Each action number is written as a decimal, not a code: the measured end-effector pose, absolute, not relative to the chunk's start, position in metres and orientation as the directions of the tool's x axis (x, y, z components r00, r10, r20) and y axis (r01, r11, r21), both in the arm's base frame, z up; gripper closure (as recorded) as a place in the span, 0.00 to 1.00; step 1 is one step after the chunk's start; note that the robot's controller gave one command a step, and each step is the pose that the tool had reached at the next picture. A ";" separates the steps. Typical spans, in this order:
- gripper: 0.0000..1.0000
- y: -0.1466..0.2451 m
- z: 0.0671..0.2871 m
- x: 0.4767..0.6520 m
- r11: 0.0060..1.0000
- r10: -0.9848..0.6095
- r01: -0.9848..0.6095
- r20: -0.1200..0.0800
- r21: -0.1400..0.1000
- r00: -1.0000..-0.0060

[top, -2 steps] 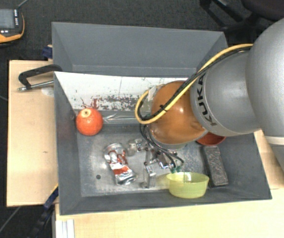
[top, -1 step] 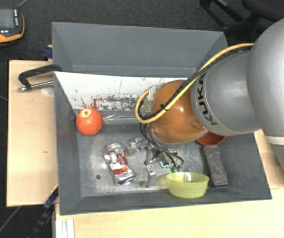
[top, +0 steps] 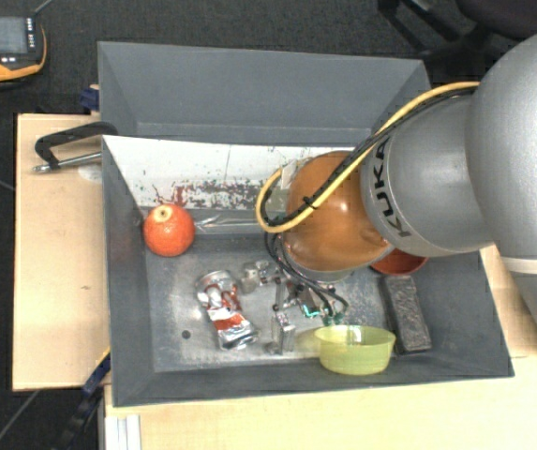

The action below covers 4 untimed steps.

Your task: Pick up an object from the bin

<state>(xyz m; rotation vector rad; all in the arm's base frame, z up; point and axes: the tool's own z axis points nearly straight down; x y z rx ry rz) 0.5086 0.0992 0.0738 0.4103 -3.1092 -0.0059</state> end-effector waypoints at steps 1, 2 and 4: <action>0.00 0.094 0.071 0.541 0.971 -0.239 -0.239 -0.003 0.005 -0.971; 0.00 0.094 0.071 0.540 0.971 -0.239 -0.239 0.000 0.005 -0.971; 0.00 0.047 0.067 0.545 0.857 -0.515 -0.515 -0.010 0.003 -0.857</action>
Offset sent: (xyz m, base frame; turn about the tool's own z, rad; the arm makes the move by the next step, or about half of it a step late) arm 0.0304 -0.0064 -0.0038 0.0202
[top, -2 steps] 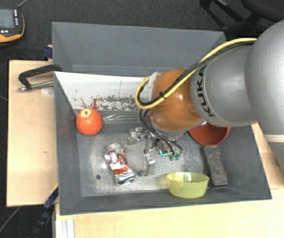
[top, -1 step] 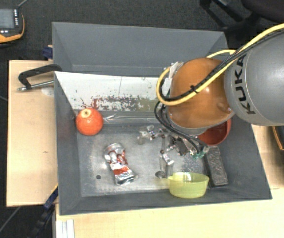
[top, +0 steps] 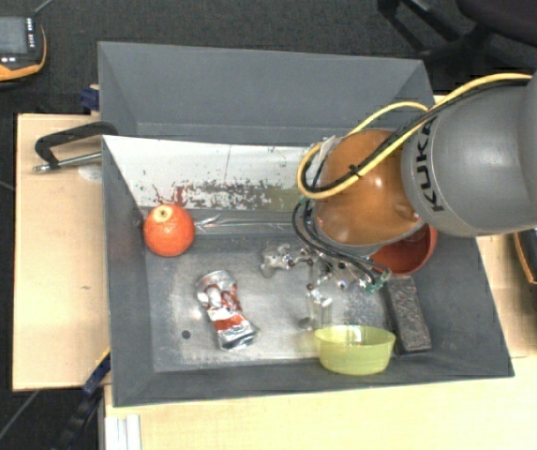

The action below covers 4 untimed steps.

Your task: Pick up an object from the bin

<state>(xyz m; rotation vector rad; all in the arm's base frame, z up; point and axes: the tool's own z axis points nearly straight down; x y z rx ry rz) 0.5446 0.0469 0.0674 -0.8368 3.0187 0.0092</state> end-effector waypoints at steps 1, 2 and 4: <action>0.00 0.049 0.071 0.545 0.857 -0.516 -0.516 -0.015 0.002 -0.857; 0.00 0.042 0.201 0.573 0.837 -0.547 -0.547 -0.030 -0.005 -0.836; 0.00 0.042 0.197 0.571 0.837 -0.547 -0.547 -0.021 0.001 -0.837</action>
Offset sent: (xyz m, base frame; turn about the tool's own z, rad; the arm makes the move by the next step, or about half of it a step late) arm 0.0000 0.0000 0.0000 0.0000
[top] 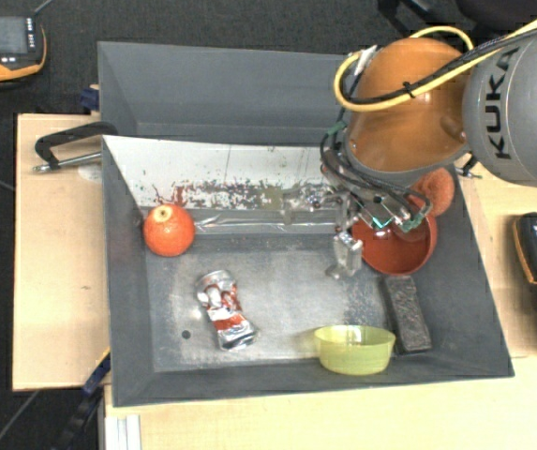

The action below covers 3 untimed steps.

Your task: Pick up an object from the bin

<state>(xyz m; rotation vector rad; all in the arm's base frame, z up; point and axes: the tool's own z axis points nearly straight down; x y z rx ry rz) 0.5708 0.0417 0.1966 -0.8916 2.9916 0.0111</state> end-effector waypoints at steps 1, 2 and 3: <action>1.00 0.042 0.197 0.571 0.837 -0.547 -0.547 -0.021 0.001 -0.837; 0.00 0.042 0.197 0.571 0.837 -0.547 -0.547 -0.021 0.001 -0.837; 0.00 -0.043 0.166 0.584 0.916 -0.401 -0.401 -0.021 0.003 -0.916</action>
Offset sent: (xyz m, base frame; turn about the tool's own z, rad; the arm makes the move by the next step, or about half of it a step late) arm 0.0000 0.0000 0.0000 0.0000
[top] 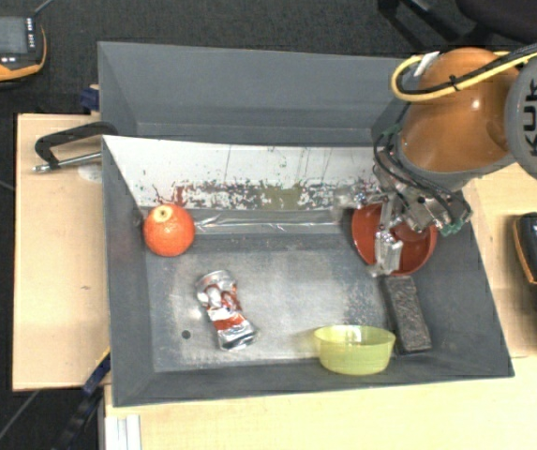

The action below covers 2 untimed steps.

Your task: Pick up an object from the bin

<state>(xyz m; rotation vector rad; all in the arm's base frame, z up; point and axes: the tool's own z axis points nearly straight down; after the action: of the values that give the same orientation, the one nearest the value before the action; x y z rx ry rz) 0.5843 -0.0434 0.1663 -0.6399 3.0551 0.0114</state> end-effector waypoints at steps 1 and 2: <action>1.00 -0.039 0.168 0.585 0.914 -0.406 -0.407 -0.024 0.005 -0.913; 1.00 -0.064 0.223 0.596 0.995 -0.096 -0.097 -0.033 0.010 -0.995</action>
Offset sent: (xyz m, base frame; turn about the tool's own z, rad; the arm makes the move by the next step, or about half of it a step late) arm 0.0000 0.0000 0.0000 0.0000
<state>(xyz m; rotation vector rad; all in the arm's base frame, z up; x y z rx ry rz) 0.5958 -0.0643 0.2234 -0.1504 3.1054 0.0183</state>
